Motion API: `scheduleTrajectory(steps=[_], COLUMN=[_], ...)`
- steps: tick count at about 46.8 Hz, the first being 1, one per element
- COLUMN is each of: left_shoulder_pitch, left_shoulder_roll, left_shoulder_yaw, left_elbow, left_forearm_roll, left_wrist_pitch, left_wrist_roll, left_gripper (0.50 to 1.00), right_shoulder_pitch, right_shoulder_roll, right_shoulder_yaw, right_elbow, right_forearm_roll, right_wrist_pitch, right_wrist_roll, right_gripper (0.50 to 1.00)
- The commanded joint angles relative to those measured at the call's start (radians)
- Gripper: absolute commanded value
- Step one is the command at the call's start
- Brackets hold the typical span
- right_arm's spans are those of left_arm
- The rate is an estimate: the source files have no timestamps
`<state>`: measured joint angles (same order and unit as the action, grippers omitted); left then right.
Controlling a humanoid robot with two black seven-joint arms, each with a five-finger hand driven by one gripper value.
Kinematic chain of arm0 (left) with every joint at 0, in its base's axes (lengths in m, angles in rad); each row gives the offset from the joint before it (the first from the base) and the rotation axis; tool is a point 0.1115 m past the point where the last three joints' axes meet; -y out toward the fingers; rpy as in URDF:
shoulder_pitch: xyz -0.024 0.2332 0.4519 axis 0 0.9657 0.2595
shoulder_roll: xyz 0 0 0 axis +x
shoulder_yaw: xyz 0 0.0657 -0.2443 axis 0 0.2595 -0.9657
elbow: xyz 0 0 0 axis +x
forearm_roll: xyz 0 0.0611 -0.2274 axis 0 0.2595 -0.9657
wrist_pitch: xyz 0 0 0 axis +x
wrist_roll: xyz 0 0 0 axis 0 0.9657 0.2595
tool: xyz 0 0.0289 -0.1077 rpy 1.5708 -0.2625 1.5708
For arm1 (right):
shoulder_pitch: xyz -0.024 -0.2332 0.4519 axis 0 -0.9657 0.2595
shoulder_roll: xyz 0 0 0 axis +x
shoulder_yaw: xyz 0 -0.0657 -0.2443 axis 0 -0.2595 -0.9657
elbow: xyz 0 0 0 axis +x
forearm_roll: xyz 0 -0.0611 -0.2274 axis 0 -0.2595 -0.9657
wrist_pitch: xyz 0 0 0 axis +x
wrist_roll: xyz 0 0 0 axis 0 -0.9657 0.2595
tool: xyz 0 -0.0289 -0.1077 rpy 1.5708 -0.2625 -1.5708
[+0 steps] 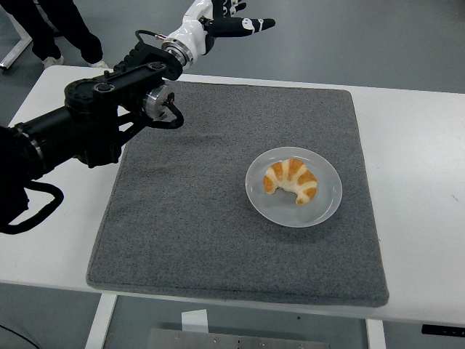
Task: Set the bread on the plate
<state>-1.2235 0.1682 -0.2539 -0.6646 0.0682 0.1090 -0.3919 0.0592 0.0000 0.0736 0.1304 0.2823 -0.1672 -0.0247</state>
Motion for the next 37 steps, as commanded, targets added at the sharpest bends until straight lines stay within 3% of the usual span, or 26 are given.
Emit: scheduleTrajectory(steps=[1, 11, 23, 37], left_shoulder_pitch=[0.022, 0.108, 0.211, 0.268], left_shoulder_roll=[0.033, 0.073, 0.073, 0.063], left_shoulder_yaw=[-0.030, -0.186, -0.407, -0.489], left_elbow=[-0.006, -0.004, 0.000, 0.060], left_forearm_roll=[-0.091, -0.200, -0.203, -0.295], left_wrist_pitch=[0.000, -0.002, -0.026, -0.091], left_wrist_roll=[0.007, 0.038, 0.157, 0.160], left_gripper=[1.000, 1.000, 1.000, 1.000], right_shoulder_pitch=[0.001, 0.001, -0.001, -0.001], right_shoulder_roll=[0.000, 0.000, 0.000, 0.000], right_shoulder_yaw=[0.000, 0.000, 0.000, -0.002], right_elbow=[0.000, 0.000, 0.000, 0.000], right_forearm_roll=[0.000, 0.000, 0.000, -0.002], right_wrist_pitch=[0.000, 0.000, 0.000, 0.000], right_wrist_roll=[0.000, 0.000, 0.000, -0.001], right_gripper=[0.954, 0.952, 0.952, 0.952])
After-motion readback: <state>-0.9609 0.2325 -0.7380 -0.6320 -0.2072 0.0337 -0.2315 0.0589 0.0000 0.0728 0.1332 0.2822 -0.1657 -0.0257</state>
